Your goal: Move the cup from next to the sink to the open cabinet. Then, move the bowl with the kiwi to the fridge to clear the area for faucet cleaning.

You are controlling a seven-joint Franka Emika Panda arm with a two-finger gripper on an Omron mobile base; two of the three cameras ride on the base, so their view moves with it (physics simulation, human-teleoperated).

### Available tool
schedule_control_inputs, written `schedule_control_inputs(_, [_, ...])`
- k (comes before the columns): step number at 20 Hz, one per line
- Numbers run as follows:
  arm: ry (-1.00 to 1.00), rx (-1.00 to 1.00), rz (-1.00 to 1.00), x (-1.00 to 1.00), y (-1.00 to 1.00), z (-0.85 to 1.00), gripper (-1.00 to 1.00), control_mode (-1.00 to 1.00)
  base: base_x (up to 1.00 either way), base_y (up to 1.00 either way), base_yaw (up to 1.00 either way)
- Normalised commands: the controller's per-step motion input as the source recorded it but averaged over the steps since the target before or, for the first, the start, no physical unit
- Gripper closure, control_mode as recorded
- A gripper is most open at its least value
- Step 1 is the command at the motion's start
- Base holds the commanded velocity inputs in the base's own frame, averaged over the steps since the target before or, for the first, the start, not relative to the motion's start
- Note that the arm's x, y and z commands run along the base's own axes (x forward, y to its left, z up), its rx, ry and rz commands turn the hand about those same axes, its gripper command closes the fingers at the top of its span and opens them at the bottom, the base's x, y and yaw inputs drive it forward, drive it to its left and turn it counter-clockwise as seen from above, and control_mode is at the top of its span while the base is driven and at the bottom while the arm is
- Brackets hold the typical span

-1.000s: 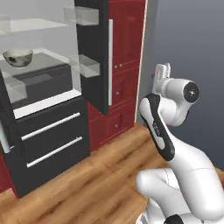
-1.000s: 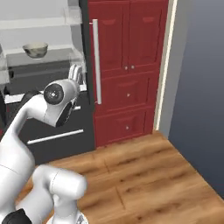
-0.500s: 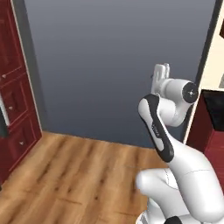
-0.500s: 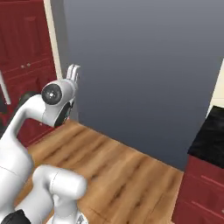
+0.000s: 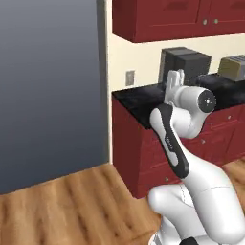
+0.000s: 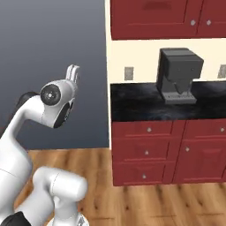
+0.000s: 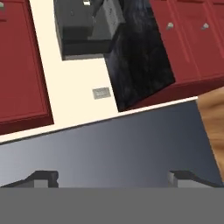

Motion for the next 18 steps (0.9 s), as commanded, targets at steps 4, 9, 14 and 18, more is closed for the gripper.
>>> schedule_control_inputs(4, [0.0, 0.0, 0.0, 0.0, 0.0, 0.0, -1.0, 1.0, 0.0, -0.03, -0.99])
schedule_control_inputs(9, [0.0, 0.0, 0.0, 0.0, 0.0, 0.0, -1.0, 1.0, 0.0, -0.26, -0.93])
schedule_control_inputs(14, [0.0, 0.0, 0.0, 0.0, 0.0, 0.0, -1.0, 1.0, 0.14, -0.31, -0.86])
schedule_control_inputs(18, [0.0, 0.0, 0.0, 0.0, 0.0, 0.0, -1.0, 1.0, 0.86, -0.21, -0.51])
